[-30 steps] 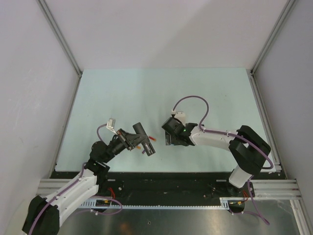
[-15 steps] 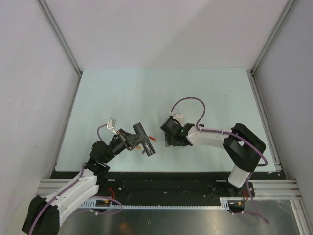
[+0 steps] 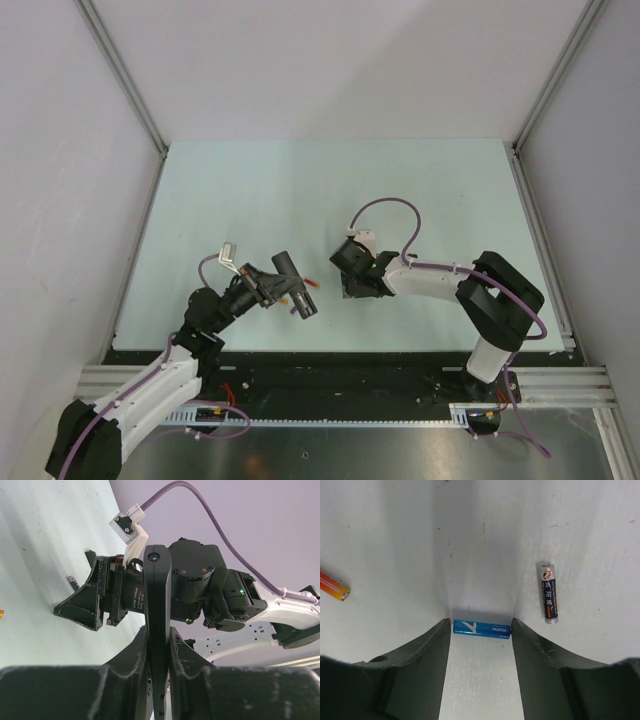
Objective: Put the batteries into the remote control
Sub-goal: Adjust the battery at the center of the board.
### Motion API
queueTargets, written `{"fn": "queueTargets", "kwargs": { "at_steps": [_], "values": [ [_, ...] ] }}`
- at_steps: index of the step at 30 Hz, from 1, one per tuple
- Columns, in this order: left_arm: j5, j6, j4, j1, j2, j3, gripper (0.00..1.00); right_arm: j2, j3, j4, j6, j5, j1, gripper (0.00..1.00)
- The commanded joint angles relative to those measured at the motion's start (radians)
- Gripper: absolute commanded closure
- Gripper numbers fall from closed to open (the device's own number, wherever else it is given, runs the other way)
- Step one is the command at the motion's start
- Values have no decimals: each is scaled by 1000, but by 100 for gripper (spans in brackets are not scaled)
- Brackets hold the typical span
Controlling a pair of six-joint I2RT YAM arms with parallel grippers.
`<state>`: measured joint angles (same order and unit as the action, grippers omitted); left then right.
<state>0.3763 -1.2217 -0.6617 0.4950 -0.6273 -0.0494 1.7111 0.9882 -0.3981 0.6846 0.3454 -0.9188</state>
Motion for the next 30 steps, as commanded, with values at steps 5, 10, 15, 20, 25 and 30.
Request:
{"fn": "queueTargets", "kwargs": {
  "at_steps": [5,10,15,20,25,30],
  "values": [
    [-4,16,-13,-7,11,6,100,12,26,1,-10,-16,5,51],
    [-1,16,-12,-7,15,5,100,-1,26,11,-60,-23,3,66],
    [6,22,-9,-6,24,5,100,-51,24,82,-377,-68,-12,64],
    [15,42,-4,-3,46,10,100,-85,26,128,-681,-65,-11,68],
    [15,60,-3,31,66,11,100,-61,23,171,-931,-166,93,83],
    [27,91,5,53,106,13,100,-27,12,241,-1097,-235,116,82]
  ]
}}
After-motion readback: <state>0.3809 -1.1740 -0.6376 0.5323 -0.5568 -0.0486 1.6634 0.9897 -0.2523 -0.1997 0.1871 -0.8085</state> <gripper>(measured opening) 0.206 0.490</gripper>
